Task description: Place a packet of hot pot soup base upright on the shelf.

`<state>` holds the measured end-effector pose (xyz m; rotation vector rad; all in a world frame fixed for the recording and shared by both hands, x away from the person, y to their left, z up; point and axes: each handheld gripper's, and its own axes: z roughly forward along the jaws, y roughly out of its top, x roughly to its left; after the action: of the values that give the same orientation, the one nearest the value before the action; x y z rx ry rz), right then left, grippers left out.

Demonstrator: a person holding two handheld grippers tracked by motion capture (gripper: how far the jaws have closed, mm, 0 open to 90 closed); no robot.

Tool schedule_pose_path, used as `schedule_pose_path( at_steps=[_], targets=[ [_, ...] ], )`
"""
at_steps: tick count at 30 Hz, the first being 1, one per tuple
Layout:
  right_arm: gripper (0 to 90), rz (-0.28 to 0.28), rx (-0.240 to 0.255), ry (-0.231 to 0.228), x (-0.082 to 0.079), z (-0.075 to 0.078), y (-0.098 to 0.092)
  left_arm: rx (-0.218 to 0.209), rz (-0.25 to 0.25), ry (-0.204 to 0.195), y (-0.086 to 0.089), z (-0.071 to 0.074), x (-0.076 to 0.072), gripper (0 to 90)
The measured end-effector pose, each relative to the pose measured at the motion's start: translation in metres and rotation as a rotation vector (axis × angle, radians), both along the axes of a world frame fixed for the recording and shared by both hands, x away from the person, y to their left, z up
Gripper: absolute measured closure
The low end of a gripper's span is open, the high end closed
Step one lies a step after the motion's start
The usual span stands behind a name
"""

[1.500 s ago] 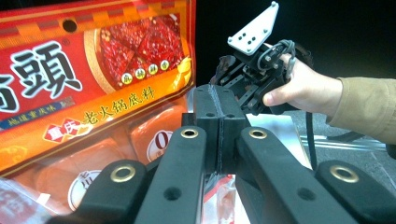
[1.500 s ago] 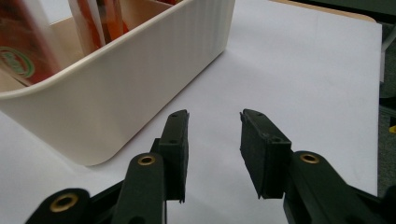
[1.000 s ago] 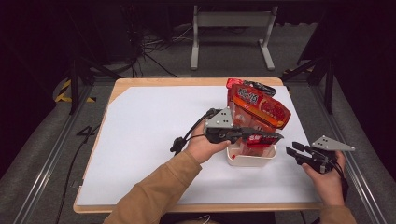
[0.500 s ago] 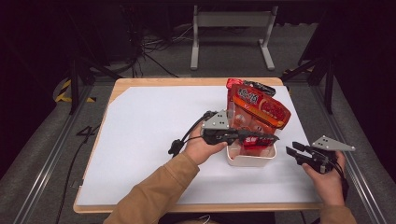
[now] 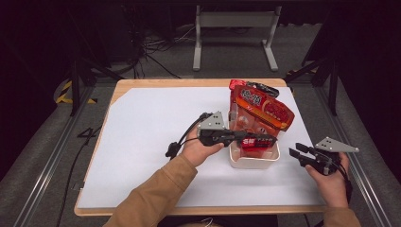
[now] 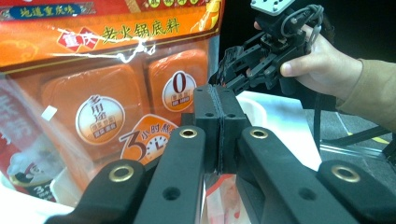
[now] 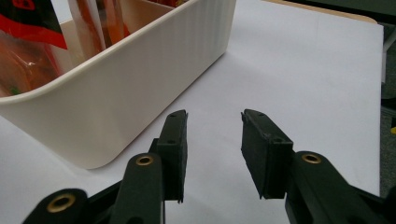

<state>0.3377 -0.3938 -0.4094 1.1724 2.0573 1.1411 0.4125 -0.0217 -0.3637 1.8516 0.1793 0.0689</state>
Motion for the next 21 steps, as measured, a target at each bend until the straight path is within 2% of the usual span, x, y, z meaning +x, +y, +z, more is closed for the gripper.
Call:
schedule_pose_path(
  at_steps=[12,21],
  targets=[
    [60.8,0.008,0.003,0.002,0.003,0.000,0.003,-0.012,0.007,0.030,0.011,-0.008,0.001,86.6],
    [60.5,0.010,0.004,0.004,0.004,0.000,0.004,-0.023,0.015,0.040,0.015,-0.006,0.000,68.5]
  ],
)
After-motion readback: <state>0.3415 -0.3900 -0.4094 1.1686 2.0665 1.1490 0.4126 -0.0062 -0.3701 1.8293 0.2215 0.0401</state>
